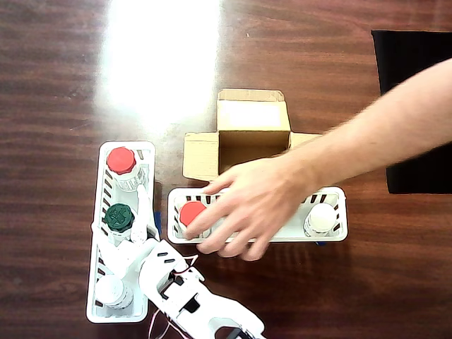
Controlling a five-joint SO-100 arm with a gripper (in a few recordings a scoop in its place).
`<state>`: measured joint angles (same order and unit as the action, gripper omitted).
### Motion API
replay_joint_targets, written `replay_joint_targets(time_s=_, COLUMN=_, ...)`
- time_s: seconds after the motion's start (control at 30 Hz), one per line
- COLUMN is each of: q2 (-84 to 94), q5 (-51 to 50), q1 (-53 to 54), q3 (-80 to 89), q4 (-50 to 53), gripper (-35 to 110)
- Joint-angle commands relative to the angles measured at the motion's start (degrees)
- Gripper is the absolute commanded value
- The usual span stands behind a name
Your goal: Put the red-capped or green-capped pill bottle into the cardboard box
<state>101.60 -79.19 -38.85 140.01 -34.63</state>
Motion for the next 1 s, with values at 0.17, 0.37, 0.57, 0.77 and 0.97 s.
replay_joint_targets(time_s=0.17, q2=-4.13, q5=0.62, q1=-0.79, q3=-5.01, q4=-6.77, gripper=100)
replay_joint_targets(time_s=0.37, q2=-8.70, q5=1.93, q1=0.09, q3=-4.57, q4=-11.16, gripper=100)
replay_joint_targets(time_s=0.57, q2=-11.69, q5=2.81, q1=2.29, q3=-3.69, q4=-14.24, gripper=100)
replay_joint_targets(time_s=0.77, q2=-12.30, q5=4.13, q1=3.43, q3=-2.20, q4=-16.08, gripper=90)
replay_joint_targets(time_s=0.97, q2=-11.07, q5=6.68, q1=2.72, q3=-1.23, q4=-16.87, gripper=34)
